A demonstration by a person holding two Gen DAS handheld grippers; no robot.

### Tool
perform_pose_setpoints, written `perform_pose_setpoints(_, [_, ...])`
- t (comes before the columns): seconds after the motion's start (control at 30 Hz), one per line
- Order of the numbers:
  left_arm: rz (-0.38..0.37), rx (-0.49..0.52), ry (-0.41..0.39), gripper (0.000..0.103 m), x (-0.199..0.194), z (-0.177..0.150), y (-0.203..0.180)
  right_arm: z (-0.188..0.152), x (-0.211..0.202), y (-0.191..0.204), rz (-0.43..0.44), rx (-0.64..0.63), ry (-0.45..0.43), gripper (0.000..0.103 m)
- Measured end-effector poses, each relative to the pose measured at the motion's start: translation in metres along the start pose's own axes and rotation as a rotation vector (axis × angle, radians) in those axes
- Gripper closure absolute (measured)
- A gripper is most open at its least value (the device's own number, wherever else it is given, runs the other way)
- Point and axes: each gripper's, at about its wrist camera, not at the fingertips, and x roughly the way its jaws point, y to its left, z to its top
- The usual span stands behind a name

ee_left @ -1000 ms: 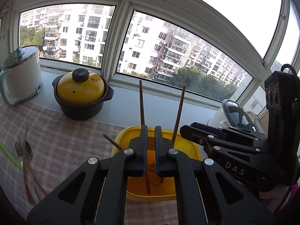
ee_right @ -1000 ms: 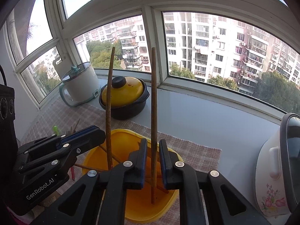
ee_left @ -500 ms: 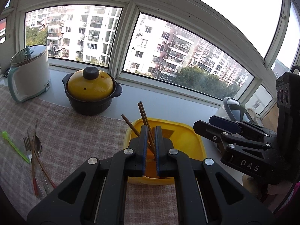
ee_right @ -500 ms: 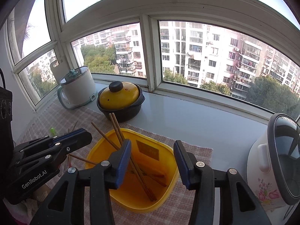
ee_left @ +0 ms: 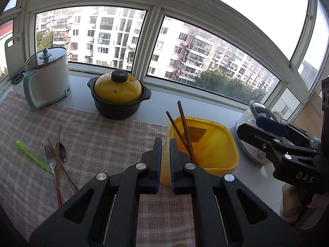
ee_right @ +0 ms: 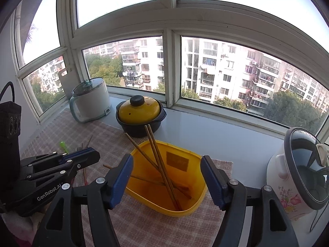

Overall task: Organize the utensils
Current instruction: 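Open both tools to release the chopsticks and lift away, then grasp the green plastic spoon with the left tool while the right tool grasps a red-tipped chopstick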

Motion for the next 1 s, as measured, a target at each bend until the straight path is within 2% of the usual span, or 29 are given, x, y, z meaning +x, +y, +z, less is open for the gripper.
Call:
perform_pose_setpoints(0.03, [0.000,0.003,0.001,0.098,-0.004,-0.001,0.004,0.000,-0.002,0.004,-0.006,-0.005,-0.004,0.029])
perform_pose_setpoints(0.07, [0.000,0.007,0.002,0.093,-0.007,-0.002,0.008,0.000,-0.004,0.010,-0.014,-0.010,-0.008,0.028])
perform_pose_setpoints(0.1, [-0.001,0.010,0.003,0.083,-0.010,-0.002,0.012,0.000,-0.006,0.016,-0.024,-0.015,-0.012,0.028])
perform_pose_setpoints(0.17, [-0.003,0.013,0.002,0.076,-0.016,-0.004,0.023,0.000,-0.009,0.026,-0.036,-0.017,-0.020,0.024])
perform_pose_setpoints(0.33, [0.003,0.022,0.030,0.076,-0.029,-0.006,0.055,0.001,-0.013,0.053,-0.060,-0.021,-0.031,0.017])
perform_pose_setpoints(0.47, [0.027,0.020,0.048,0.076,-0.039,-0.009,0.086,0.003,-0.010,0.074,-0.064,-0.022,-0.024,0.017])
perform_pose_setpoints(0.6, [0.040,-0.017,0.071,0.076,-0.046,-0.012,0.125,0.002,-0.004,0.095,-0.036,-0.018,-0.016,0.012])
perform_pose_setpoints(0.83, [0.127,-0.045,0.113,0.076,-0.053,-0.019,0.195,-0.002,0.014,0.135,-0.010,-0.073,-0.019,0.012])
perform_pose_setpoints(1.0, [0.113,-0.086,0.177,0.076,-0.046,-0.027,0.233,-0.005,0.039,0.158,0.041,-0.099,0.039,0.012])
